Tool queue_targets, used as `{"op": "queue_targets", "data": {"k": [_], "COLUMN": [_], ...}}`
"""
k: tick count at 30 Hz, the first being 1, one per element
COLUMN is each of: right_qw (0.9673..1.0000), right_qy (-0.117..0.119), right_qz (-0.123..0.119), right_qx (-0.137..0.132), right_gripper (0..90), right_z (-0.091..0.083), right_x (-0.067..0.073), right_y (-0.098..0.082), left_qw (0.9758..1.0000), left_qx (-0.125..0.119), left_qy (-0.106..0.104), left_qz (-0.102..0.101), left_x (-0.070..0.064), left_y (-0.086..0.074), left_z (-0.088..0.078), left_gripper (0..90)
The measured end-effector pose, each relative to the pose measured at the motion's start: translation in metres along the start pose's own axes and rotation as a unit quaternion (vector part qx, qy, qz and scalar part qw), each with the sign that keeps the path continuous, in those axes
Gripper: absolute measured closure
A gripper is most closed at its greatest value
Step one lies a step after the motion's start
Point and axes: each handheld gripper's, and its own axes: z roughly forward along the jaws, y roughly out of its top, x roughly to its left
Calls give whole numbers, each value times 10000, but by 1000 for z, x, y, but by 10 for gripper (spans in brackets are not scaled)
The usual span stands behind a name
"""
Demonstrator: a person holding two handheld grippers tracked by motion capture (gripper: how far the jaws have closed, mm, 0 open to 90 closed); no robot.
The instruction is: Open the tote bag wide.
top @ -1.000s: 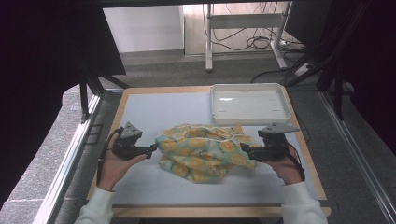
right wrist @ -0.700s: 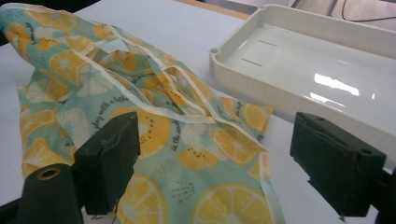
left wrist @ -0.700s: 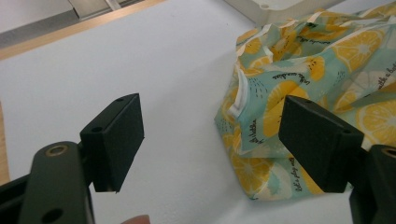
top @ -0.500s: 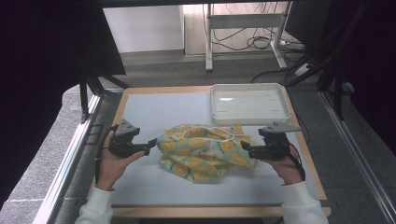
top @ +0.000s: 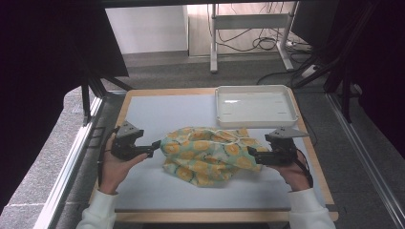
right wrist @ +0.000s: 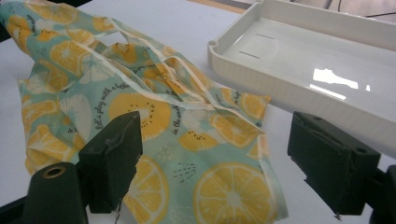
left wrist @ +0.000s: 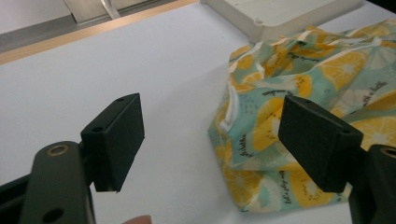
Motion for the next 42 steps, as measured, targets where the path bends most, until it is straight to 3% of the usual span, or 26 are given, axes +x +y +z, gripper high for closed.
{"op": "queue_targets", "data": {"k": [3,7,15,23,32,42], "right_qw": [10000,10000,10000,10000,10000,9998], "right_qy": [16,28,47,-97,-76,-176], "right_qz": [24,-3,-51,-7,45,41], "right_qx": [-58,5,-7,13,-19,-1], "right_gripper": [184,184,184,193,199,203], "right_z": [-2,1,0,-6,-8,-9], "right_x": [0,3,5,7,6,6], "right_y": [-1,-5,-6,-6,-5,-5], "left_qw": [10000,9999,9997,9994,9980,9974], "left_qx": [25,89,106,109,304,445], "left_qy": [-36,-105,-192,-280,-535,-543], "left_qz": [80,4,62,161,117,165], "left_x": [-4,-3,-6,-6,-5,-7], "left_y": [1,3,15,31,44,50], "left_z": [1,9,18,23,42,65], "left_gripper": [231,239,247,267,301,359]}}
